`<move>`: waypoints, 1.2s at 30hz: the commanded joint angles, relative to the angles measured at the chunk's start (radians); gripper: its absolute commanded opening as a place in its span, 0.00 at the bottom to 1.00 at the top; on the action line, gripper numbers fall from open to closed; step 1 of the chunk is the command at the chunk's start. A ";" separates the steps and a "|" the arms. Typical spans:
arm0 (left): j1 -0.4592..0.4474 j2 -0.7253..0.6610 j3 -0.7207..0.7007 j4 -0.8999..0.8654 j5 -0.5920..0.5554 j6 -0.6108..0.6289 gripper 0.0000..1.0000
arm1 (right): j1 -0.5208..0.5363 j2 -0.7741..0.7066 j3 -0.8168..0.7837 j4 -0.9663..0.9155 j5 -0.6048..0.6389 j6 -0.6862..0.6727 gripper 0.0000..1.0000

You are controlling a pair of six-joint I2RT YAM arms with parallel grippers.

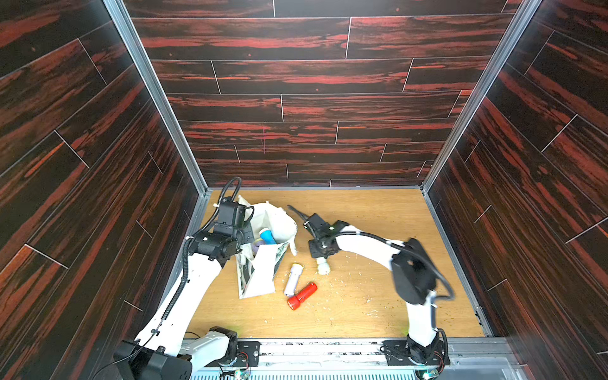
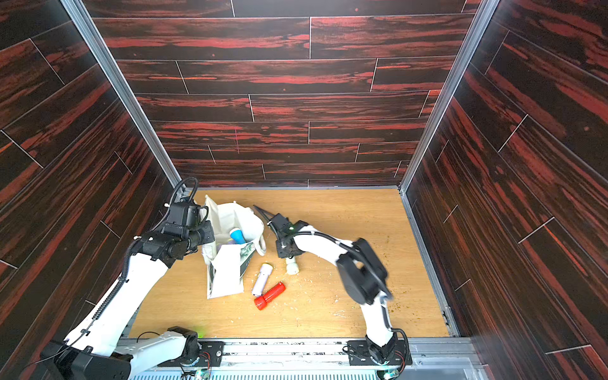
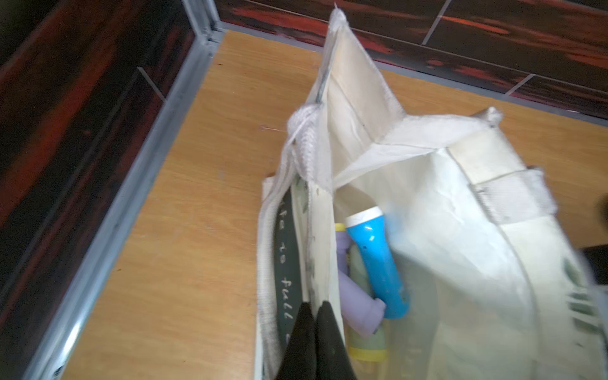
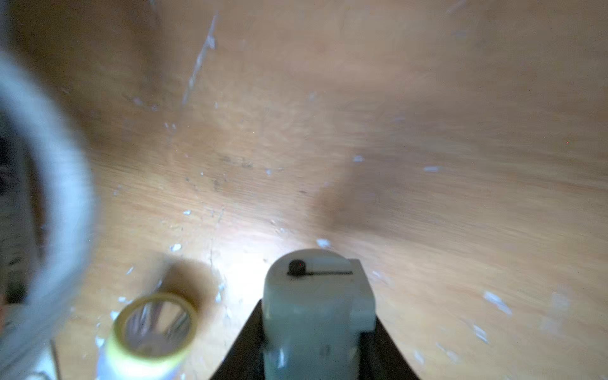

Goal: Put the flashlights into the tote bags
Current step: Pick up the flashlight from the center of the board.

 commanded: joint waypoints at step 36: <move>0.002 0.009 -0.012 0.217 0.667 0.020 0.00 | -0.010 -0.517 -0.254 0.449 -0.120 -0.083 0.00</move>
